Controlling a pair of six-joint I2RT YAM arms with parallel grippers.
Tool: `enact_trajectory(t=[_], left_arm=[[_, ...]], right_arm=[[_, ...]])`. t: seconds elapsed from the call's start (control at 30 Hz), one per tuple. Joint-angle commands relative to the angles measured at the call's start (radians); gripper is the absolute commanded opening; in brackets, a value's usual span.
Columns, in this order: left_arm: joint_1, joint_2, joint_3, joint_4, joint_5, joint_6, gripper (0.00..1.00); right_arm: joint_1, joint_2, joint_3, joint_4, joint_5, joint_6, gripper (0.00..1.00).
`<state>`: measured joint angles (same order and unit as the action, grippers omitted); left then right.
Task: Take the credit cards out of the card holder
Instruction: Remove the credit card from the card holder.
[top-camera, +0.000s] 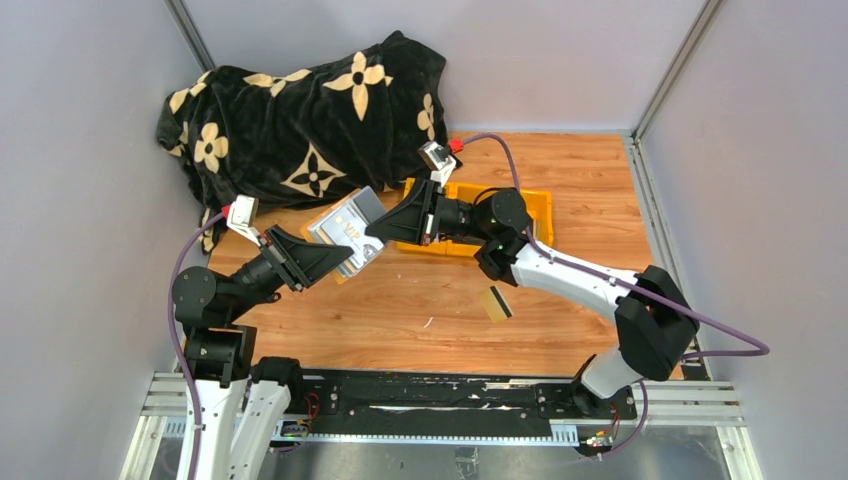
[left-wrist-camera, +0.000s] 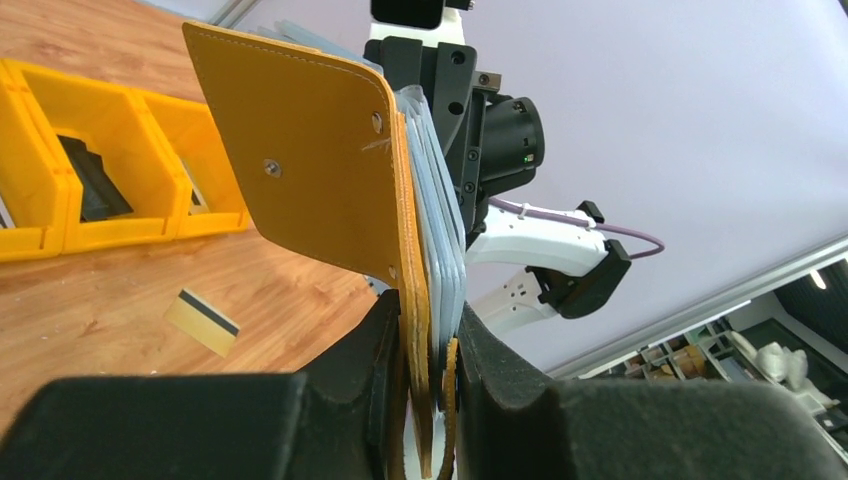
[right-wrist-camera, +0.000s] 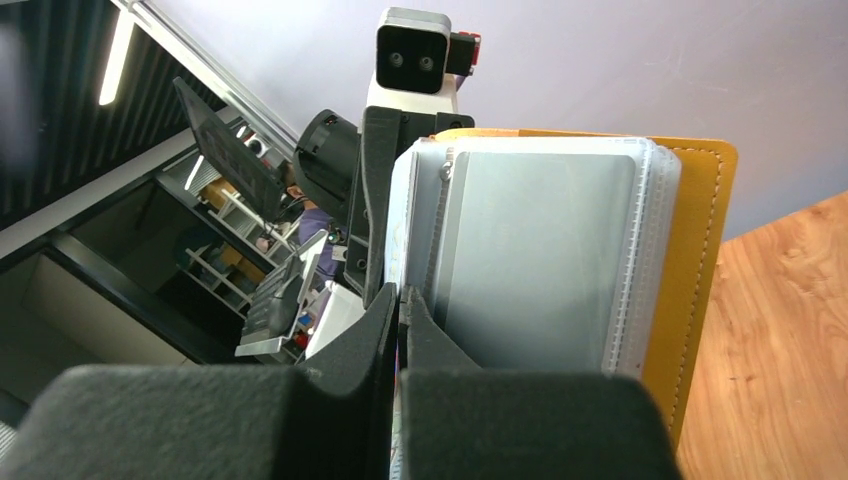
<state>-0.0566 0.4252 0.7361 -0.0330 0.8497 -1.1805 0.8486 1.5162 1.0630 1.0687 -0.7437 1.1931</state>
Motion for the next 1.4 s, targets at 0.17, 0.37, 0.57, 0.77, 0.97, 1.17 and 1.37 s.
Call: enact_trajectory(t=[0.17, 0.37, 0.57, 0.77, 0.97, 1.17, 1.37], left_arm=[[-0.007, -0.005, 0.041, 0.071, 0.06, -0.025, 0.18], [-0.006, -0.003, 0.046, 0.073, 0.056, -0.029, 0.17], [-0.008, -0.005, 0.049, 0.071, 0.058, -0.027, 0.18], [-0.008, -0.006, 0.049, 0.068, 0.051, -0.027, 0.16], [-0.008, -0.006, 0.05, 0.053, 0.037, -0.017, 0.1], [-0.007, -0.008, 0.056, 0.011, -0.012, 0.018, 0.0], [-0.008, -0.009, 0.074, -0.065, -0.081, 0.099, 0.0]], right_arm=[[-0.04, 0.005, -0.012, 0.134, -0.03, 0.098, 0.0], [-0.064, -0.022, -0.028, 0.085, -0.016, 0.077, 0.0], [-0.074, -0.056, -0.04, 0.014, -0.036, 0.017, 0.0], [-0.081, -0.083, -0.07, 0.02, -0.002, 0.006, 0.0], [-0.046, -0.074, -0.043, 0.028, -0.034, -0.004, 0.0], [-0.017, -0.047, -0.033, 0.095, -0.049, 0.044, 0.14], [0.0, -0.037, -0.037, 0.125, -0.043, 0.062, 0.4]])
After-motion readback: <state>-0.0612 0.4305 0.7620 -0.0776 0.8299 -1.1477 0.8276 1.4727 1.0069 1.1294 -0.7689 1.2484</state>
